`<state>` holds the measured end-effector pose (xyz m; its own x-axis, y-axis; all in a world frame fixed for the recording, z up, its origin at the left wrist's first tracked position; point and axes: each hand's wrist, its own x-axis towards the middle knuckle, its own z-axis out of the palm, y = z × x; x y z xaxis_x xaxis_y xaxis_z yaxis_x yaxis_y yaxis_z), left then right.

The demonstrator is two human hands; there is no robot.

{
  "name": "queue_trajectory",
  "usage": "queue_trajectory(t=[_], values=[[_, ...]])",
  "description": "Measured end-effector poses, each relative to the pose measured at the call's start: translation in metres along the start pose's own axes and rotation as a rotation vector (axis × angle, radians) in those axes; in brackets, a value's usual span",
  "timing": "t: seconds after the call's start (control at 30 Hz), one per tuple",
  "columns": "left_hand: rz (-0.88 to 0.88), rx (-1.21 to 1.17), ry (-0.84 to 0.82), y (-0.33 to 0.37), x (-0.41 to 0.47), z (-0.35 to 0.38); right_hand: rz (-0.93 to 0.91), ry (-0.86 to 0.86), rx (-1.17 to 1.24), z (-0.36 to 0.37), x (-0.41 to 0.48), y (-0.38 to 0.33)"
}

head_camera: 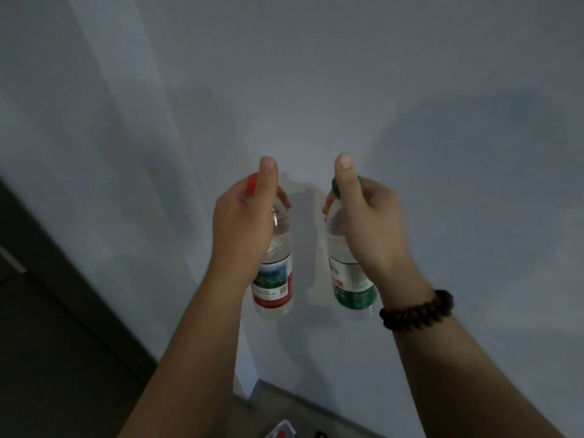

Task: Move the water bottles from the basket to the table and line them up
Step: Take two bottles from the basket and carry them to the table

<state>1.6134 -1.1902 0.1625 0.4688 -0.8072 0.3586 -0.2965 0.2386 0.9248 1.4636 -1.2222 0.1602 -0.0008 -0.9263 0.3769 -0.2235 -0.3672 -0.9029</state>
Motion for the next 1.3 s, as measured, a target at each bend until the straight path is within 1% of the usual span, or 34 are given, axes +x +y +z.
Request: queue_trajectory(t=[0.1,0.2,0.33,0.43,0.53,0.7,0.8,0.9,0.97,1.13,1.23,1.3], values=[[-0.005,-0.005,-0.104,-0.002,-0.004,0.013,0.057,0.077,-0.072,-0.015,-0.018,0.007],[-0.019,-0.059,-0.308,-0.005,-0.023,0.039,0.121,0.246,-0.117,-0.045,-0.045,0.011],[-0.066,-0.180,-0.571,0.004,-0.069,0.094,0.212,0.465,-0.208,-0.104,-0.092,0.011],[-0.001,-0.216,-0.778,0.024,-0.116,0.137,0.294,0.642,-0.292,-0.158,-0.136,0.004],[0.031,-0.273,-0.935,0.050,-0.172,0.177,0.356,0.840,-0.360,-0.209,-0.186,-0.003],[0.049,-0.387,-1.195,0.101,-0.275,0.226,0.365,1.153,-0.432,-0.290,-0.273,-0.017],[0.026,-0.459,-1.354,0.126,-0.338,0.251,0.366,1.292,-0.457,-0.335,-0.327,-0.024],[0.067,-0.467,-1.505,0.154,-0.410,0.274,0.354,1.396,-0.463,-0.383,-0.383,-0.031],[0.077,-0.472,-1.568,0.174,-0.461,0.288,0.353,1.452,-0.473,-0.416,-0.423,-0.036],[0.024,-0.534,-1.700,0.228,-0.594,0.323,0.388,1.536,-0.548,-0.506,-0.516,-0.055],[-0.033,-0.622,-1.751,0.260,-0.669,0.342,0.419,1.589,-0.609,-0.559,-0.568,-0.066],[-0.050,-0.640,-1.785,0.278,-0.713,0.355,0.442,1.632,-0.634,-0.592,-0.600,-0.072]])
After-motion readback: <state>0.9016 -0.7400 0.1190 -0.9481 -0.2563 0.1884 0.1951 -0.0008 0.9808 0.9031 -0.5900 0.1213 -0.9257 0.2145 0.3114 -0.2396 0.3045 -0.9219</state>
